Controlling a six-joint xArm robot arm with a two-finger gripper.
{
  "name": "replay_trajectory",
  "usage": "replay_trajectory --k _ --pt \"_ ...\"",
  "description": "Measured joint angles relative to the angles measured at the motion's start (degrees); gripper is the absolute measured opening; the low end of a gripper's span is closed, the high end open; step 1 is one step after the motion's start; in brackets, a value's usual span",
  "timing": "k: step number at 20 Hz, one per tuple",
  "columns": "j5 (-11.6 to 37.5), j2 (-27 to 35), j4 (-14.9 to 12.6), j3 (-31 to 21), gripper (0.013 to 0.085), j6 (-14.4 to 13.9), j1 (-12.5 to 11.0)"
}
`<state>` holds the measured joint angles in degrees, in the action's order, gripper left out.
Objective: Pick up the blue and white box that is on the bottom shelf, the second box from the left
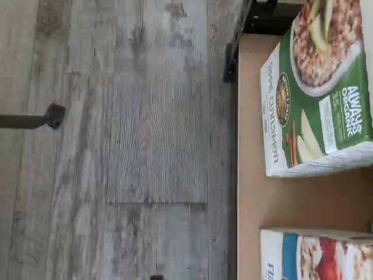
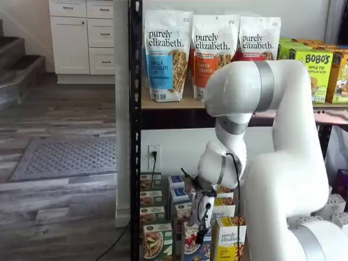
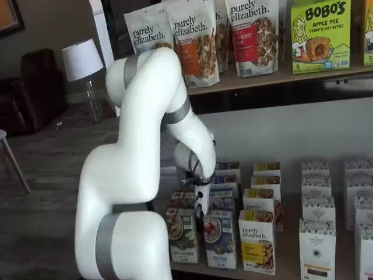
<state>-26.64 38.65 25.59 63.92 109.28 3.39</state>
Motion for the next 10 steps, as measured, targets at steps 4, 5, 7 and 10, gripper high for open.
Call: replay_trajectory --k 4,5,7,10 --pt "-1.2 0.4 -0.6 0.8 0.085 -0.9 0.3" --pt "-1.2 0.5 -0.6 0.9 0.085 -1.0 0.4" --pt "-0.6 0.7 0.2 0.9 0.085 -0.5 0.6" --pt "2.0 0.8 5.5 0.5 0.085 3.9 1.2"
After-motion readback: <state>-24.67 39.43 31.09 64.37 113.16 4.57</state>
